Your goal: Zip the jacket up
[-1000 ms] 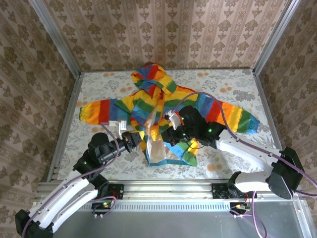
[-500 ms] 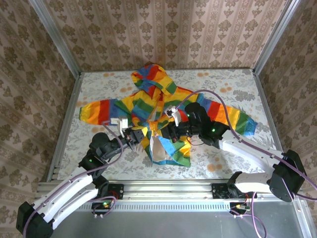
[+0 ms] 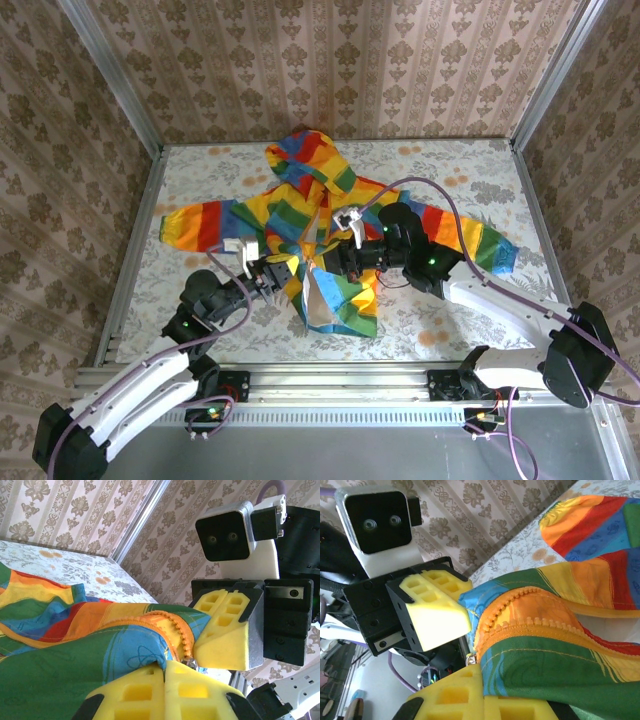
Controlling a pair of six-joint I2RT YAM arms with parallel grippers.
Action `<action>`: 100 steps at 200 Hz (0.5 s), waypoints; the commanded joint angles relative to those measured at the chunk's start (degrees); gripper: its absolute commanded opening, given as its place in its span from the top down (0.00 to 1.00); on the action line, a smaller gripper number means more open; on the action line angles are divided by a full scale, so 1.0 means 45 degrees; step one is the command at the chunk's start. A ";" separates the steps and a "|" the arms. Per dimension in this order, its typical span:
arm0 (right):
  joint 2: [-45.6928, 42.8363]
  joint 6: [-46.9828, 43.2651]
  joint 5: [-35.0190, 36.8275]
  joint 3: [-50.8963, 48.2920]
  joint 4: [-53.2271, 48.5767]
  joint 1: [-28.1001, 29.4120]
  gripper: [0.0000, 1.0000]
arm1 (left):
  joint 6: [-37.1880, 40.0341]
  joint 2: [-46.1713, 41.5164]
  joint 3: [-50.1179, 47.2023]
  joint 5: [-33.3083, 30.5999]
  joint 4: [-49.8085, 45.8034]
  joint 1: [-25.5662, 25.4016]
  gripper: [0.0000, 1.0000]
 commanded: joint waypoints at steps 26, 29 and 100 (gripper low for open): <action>0.0299 0.0527 -0.0587 -0.0213 0.1098 -0.0072 1.00 | 0.0278 -0.0015 -0.0319 0.0297 0.1240 0.0063 1.00; 0.0296 0.0546 -0.0587 -0.0230 0.1108 -0.0072 1.00 | 0.0261 -0.0015 -0.0334 0.0297 0.1260 0.0059 1.00; 0.0234 0.0819 -0.0559 -0.0430 0.1441 -0.0157 1.00 | 0.0122 -0.0055 -0.0417 0.0385 0.1494 0.0059 1.00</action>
